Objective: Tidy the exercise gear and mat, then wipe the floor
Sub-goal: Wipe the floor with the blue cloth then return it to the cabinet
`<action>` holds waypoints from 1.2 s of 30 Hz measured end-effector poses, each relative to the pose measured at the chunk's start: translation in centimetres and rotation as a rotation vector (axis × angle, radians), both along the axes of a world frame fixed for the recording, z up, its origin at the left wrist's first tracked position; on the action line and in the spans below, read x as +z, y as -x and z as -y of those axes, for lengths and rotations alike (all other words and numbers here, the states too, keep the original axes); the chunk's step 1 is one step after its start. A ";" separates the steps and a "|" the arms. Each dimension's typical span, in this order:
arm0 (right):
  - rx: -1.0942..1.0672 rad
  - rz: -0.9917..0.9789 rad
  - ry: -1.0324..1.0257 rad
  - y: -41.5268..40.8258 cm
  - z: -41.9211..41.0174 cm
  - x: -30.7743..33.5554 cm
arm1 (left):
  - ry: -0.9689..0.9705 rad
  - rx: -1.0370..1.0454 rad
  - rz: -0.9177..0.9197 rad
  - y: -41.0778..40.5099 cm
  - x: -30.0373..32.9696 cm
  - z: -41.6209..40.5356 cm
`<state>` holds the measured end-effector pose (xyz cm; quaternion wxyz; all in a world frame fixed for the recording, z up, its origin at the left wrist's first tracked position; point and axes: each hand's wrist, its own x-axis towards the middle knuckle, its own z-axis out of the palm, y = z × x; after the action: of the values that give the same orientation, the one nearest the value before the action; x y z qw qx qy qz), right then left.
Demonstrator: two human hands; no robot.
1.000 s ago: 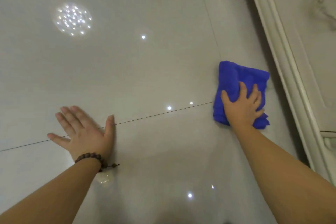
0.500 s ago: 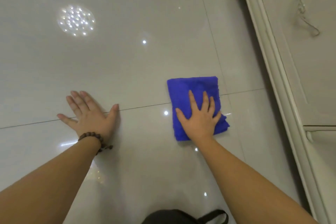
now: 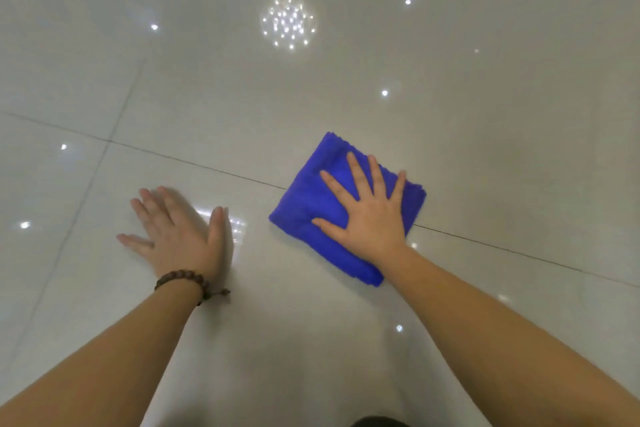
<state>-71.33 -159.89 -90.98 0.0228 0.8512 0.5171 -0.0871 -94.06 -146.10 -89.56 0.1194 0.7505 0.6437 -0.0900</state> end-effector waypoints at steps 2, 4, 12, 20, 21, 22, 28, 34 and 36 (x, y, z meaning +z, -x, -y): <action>-0.235 -0.002 -0.021 -2.1 -2.4 -0.2 | -0.012 0.058 0.027 1.1 -0.2 -1.1; -0.568 -0.050 -0.060 -1.1 -5.9 0.0 | -0.003 0.085 0.019 1.8 -0.7 -1.7; 0.227 -0.011 -0.035 1.1 -14.8 -0.2 | -0.044 0.097 0.045 4.2 -1.6 -2.1; 0.564 -0.056 -0.047 10.3 -20.3 -0.7 | -0.023 0.308 0.003 7.3 -2.7 -3.0; 0.676 -0.060 -0.049 8.9 -21.7 -0.6 | -0.010 0.308 0.006 7.3 -2.6 -3.0; 0.667 -0.048 -0.061 7.1 -23.3 -0.5 | -0.002 0.302 0.008 7.4 -2.5 -3.0; -0.294 -0.120 -0.046 6.1 -31.6 0.5 | 0.000 0.289 0.048 7.6 -2.7 -2.9; 0.630 -0.064 0.094 19.3 -28.6 0.6 | 0.005 0.307 0.021 7.4 -2.6 -3.0; 0.635 -0.056 0.068 17.0 -29.1 0.3 | 0.004 0.305 0.023 7.5 -2.6 -3.2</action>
<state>-88.37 -130.80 -90.63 0.0631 0.6432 0.7542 -0.1162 -101.51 -142.92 -92.18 0.1409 0.6447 0.7487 -0.0635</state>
